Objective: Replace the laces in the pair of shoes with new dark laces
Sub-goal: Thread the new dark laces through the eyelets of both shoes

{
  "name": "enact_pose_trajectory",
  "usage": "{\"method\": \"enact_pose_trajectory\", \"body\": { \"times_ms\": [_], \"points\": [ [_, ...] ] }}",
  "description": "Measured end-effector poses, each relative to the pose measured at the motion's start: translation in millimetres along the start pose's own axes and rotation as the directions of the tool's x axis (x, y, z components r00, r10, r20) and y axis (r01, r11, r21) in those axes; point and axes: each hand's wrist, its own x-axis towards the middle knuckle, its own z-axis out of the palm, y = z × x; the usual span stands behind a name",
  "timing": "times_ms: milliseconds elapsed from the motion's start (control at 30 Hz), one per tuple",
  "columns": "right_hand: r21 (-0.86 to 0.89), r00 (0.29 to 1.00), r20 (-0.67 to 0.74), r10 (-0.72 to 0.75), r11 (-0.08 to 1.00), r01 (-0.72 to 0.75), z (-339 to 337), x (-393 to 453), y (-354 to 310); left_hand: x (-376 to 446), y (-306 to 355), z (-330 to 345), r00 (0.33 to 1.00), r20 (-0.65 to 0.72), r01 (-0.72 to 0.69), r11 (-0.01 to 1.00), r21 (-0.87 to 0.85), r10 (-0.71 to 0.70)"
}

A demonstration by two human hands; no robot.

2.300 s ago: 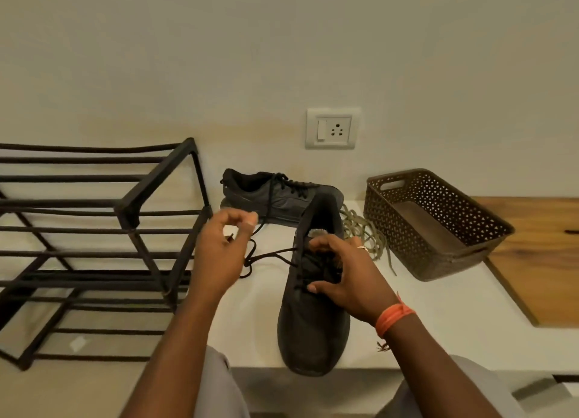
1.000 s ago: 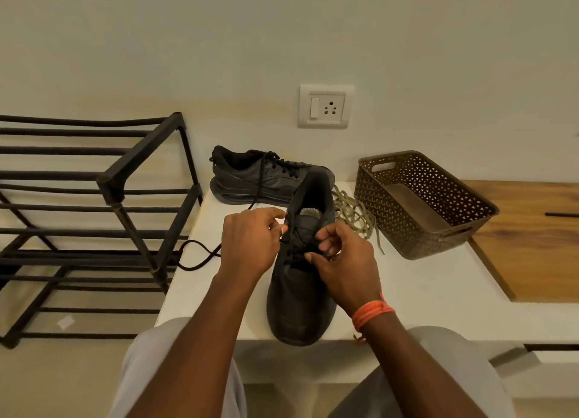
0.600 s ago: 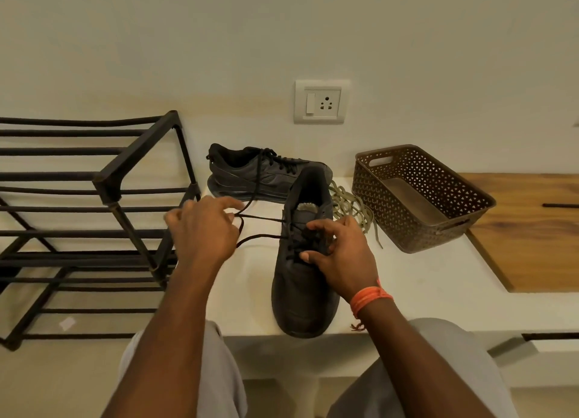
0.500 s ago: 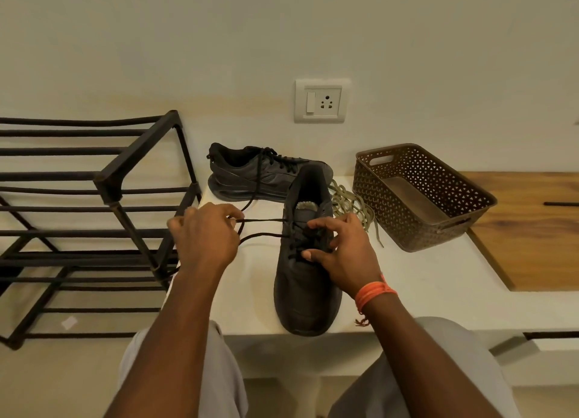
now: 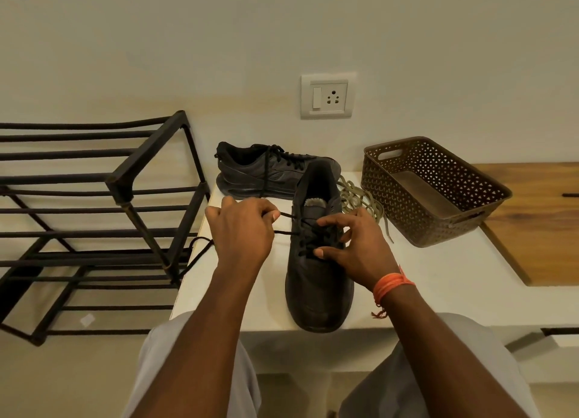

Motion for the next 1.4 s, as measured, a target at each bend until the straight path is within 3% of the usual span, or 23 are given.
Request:
{"method": "enact_pose_trajectory", "body": {
  "times_ms": [133, 200, 333, 500, 633, 700, 767, 833, 900, 967, 1200, 1400],
  "points": [
    [0.052, 0.999, 0.037, -0.011, 0.999, 0.009, -8.5, 3.5, 2.0, -11.6, 9.4, -2.1, 0.970, -0.146, -0.220, 0.957, -0.190, 0.194],
    [0.082, 0.999, 0.045, -0.017, 0.997, 0.013, -13.2, 3.4, 4.5, -20.6, 10.2, -3.4, 0.957, -0.184, -0.271, 0.913, -0.306, 0.223],
    [0.105, 0.999, 0.036, -0.024, 0.994, 0.020, -14.5, 0.6, 7.1, -26.3, 6.6, 1.4, 0.987, 0.089, -0.114, 0.971, -0.209, 0.134],
    [0.114, 0.998, -0.040, -0.051, 0.992, 0.056, -9.4, -6.4, -2.8, -18.6, -4.2, -0.9, 0.930, 0.365, -0.013, 0.998, -0.068, 0.037],
    [0.175, 0.989, 0.043, -0.145, 0.975, 0.135, -3.9, -14.5, -14.9, -17.6, -14.2, -6.1, 0.863, 0.501, -0.073, 0.997, 0.011, 0.058],
    [0.123, 0.975, 0.097, -0.197, 0.975, 0.185, -0.3, -16.0, -18.6, -17.4, -19.4, -6.6, 0.825, 0.548, -0.106, 0.990, -0.097, 0.141],
    [0.107, 0.960, 0.145, -0.241, 0.968, 0.227, 4.2, -17.5, -21.4, -19.4, -19.0, -12.0, 0.863, 0.427, -0.078, 0.907, -0.414, 0.269],
    [0.162, 0.943, 0.195, -0.269, 0.957, 0.240, 8.5, -20.0, -23.8, -23.2, -9.4, -21.4, 0.926, 0.174, -0.128, 0.710, -0.692, 0.336],
    [0.267, 0.934, 0.209, -0.290, 0.936, 0.230, 10.8, -21.0, -26.6, -26.7, 1.4, -26.0, 0.917, 0.027, -0.201, 0.520, -0.830, 0.398],
    [0.453, 0.940, 0.168, -0.298, 0.870, 0.195, 10.8, -22.4, -29.1, -30.1, 7.1, -20.2, 0.899, -0.003, -0.209, 0.422, -0.882, 0.437],
    [0.765, 0.992, -0.003, -0.128, 0.638, 0.085, -14.5, -19.6, -27.9, -32.5, 14.0, -13.2, 0.886, -0.045, -0.202, 0.297, -0.933, 0.461],
    [0.889, 0.968, -0.163, 0.189, 0.454, 0.060, -48.1, -8.1, -9.6, -33.4, 26.0, -5.8, 0.934, 0.178, 0.041, 0.403, -0.914, 0.309]
  ]
}}
